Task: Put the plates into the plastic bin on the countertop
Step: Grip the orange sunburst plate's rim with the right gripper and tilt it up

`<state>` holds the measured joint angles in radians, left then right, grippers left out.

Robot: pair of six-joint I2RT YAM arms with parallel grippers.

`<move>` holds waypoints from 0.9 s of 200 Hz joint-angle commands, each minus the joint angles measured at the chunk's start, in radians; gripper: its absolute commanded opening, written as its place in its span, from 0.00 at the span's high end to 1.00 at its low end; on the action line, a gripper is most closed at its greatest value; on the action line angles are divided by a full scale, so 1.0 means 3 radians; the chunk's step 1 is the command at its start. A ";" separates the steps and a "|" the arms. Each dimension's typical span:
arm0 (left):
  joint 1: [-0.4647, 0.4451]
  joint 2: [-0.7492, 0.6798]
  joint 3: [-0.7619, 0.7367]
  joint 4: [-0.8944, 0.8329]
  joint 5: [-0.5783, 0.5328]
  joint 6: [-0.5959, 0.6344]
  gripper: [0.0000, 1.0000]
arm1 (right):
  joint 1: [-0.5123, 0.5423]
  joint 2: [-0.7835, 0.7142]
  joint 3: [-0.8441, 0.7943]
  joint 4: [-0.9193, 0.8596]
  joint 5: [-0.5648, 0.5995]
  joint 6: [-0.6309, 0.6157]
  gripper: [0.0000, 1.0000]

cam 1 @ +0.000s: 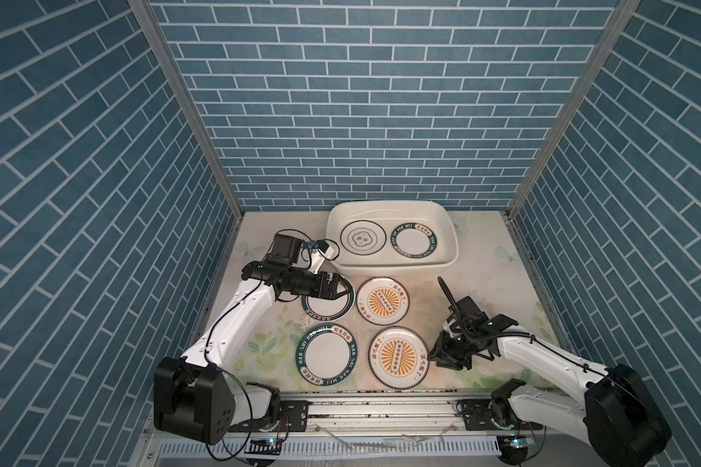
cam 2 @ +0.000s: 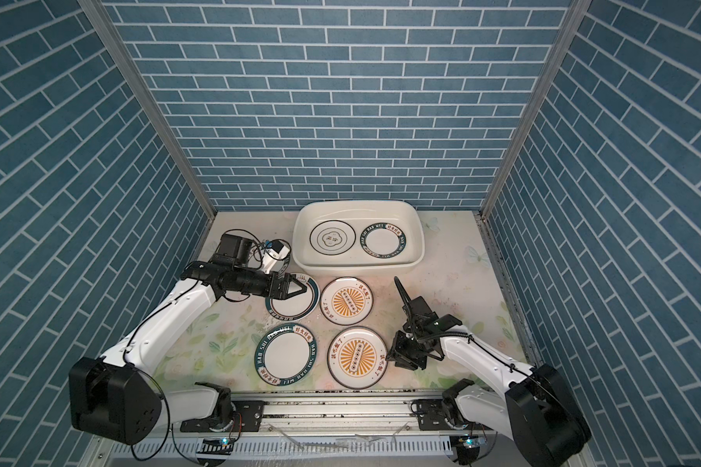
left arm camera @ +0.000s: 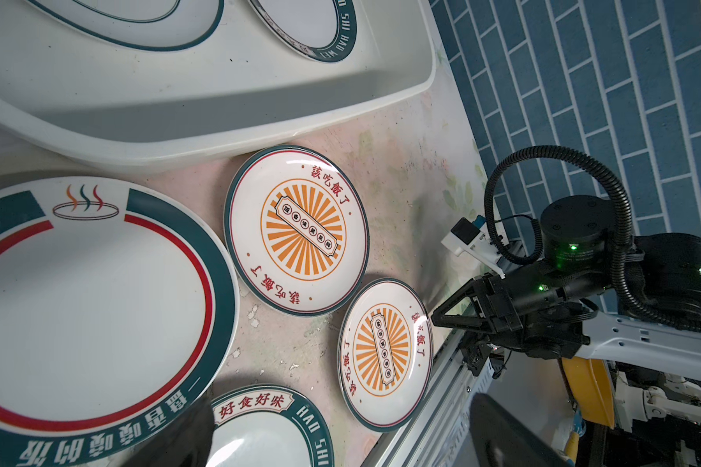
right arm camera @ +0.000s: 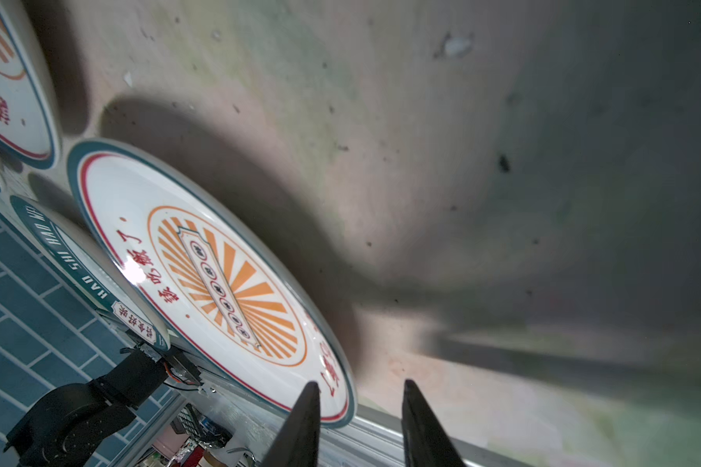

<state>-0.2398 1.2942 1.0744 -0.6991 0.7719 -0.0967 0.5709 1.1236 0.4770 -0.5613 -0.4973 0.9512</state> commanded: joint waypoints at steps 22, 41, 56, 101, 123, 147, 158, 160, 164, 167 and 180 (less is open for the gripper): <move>0.0017 -0.0075 -0.0033 0.0039 0.0039 0.0024 0.00 | 0.0098 0.0008 -0.0170 0.0263 0.0128 0.0263 0.65; 0.0017 -0.0078 -0.0033 0.0036 0.0048 0.0026 0.01 | 0.0115 -0.0012 -0.0240 0.0403 0.0124 0.0328 0.65; 0.0017 -0.0080 -0.0035 0.0032 0.0050 0.0030 0.00 | 0.0142 -0.0030 -0.0296 0.0550 0.0113 0.0388 0.66; 0.0018 -0.0077 -0.0038 0.0030 0.0074 0.0036 0.00 | 0.0174 -0.0048 -0.0454 0.0821 0.0153 0.0521 0.69; 0.0017 -0.0080 -0.0038 0.0039 0.0091 0.0032 0.00 | 0.0178 -0.0017 -0.0503 0.0888 0.0207 0.0540 0.72; 0.0017 -0.0095 -0.0043 0.0039 0.0096 0.0035 0.00 | 0.0179 0.0004 -0.0546 0.0949 0.0284 0.0572 0.77; 0.0017 -0.0107 -0.0048 0.0037 0.0096 0.0031 0.00 | 0.0180 -0.0004 -0.0559 0.0946 0.0329 0.0575 0.79; 0.0017 -0.0110 -0.0048 0.0039 0.0096 0.0032 0.00 | 0.0180 -0.0005 -0.0562 0.0938 0.0337 0.0574 0.80; 0.0016 -0.0115 -0.0055 0.0041 0.0096 0.0035 0.00 | 0.0178 -0.0014 -0.0562 0.0927 0.0361 0.0573 0.81; 0.0017 -0.0118 -0.0055 0.0042 0.0096 0.0031 0.01 | 0.0179 -0.0017 -0.0562 0.0918 0.0379 0.0570 0.82; 0.0017 -0.0135 -0.0058 0.0043 0.0096 0.0031 0.01 | 0.0181 -0.0055 -0.0553 0.0865 0.0443 0.0558 0.85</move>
<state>-0.2398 1.2823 1.0698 -0.6899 0.7872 -0.0967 0.6201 1.1019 0.3408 -0.2493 -0.4793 1.0847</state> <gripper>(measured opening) 0.995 0.178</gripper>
